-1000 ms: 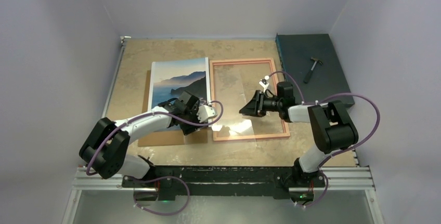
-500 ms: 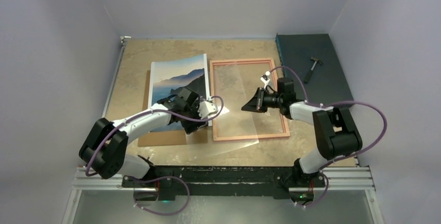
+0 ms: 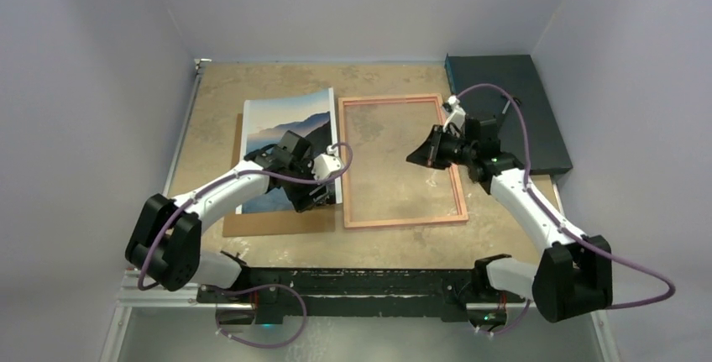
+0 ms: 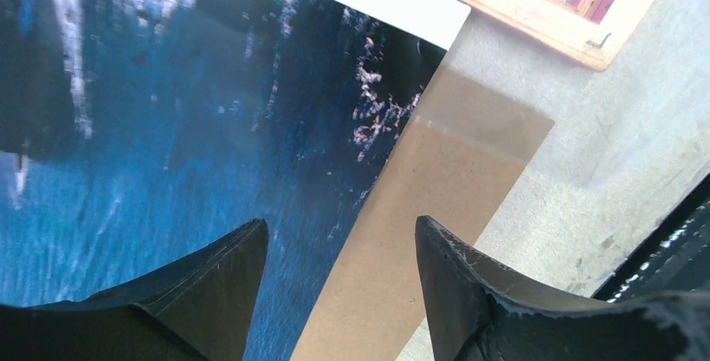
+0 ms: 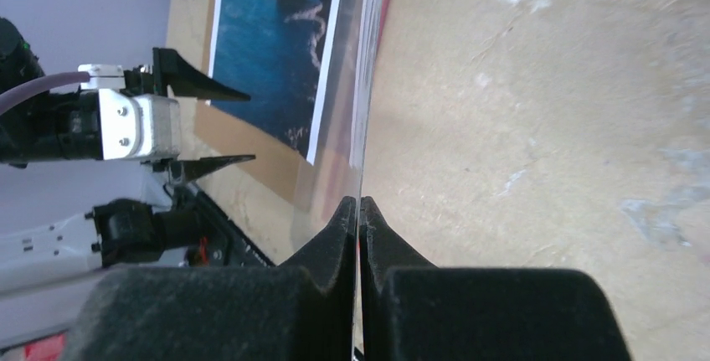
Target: Put the photo into the frame
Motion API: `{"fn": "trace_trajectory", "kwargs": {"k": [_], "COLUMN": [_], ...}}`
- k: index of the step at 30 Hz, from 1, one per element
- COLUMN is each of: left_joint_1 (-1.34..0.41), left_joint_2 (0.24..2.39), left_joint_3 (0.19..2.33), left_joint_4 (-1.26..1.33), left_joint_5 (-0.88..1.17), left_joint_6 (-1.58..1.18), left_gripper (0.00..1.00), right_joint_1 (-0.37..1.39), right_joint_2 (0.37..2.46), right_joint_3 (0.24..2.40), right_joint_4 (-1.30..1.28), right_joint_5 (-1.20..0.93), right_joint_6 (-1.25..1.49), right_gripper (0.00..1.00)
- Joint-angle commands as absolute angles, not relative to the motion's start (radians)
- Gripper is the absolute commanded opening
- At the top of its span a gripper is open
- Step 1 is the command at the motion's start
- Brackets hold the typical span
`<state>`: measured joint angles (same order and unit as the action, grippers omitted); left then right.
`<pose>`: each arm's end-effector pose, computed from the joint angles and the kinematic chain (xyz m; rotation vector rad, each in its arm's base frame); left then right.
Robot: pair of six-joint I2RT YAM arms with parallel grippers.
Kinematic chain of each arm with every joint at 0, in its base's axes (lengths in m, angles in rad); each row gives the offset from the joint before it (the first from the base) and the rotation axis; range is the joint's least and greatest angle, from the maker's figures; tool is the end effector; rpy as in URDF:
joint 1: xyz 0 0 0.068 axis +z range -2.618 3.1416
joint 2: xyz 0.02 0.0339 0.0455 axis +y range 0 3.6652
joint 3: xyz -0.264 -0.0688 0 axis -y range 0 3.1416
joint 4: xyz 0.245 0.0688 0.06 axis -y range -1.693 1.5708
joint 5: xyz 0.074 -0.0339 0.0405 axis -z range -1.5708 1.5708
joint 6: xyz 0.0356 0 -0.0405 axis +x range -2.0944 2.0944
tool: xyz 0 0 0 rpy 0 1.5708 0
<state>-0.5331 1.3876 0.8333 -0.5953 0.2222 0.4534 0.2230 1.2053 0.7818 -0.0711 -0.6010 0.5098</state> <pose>0.2167 -0.1370 0.1959 1.3411 2.3581 -0.3254 0.2536 0.0782 0.2650 -0.0846 2.1425 1.0608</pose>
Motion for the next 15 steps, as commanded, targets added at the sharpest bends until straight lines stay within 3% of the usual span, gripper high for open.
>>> {"fn": "trace_trajectory", "kwargs": {"k": [1,15], "left_joint_1": [-0.500,-0.487], "left_joint_2": [1.414,1.642], "left_joint_3": [0.971,1.180], "left_joint_4": [-0.648,-0.496], "left_joint_5": [0.289,0.321], "left_joint_6": [0.418,0.259], "left_gripper": [0.65,0.65], "right_joint_1": [0.208,0.174], "right_joint_2": [1.139,1.126], "right_joint_3": [0.951,1.215], "right_joint_4": [-0.266,-0.457], "right_joint_5": [-0.422,-0.306], "right_joint_6": [0.443,0.417], "right_gripper": [0.00,0.00]}}
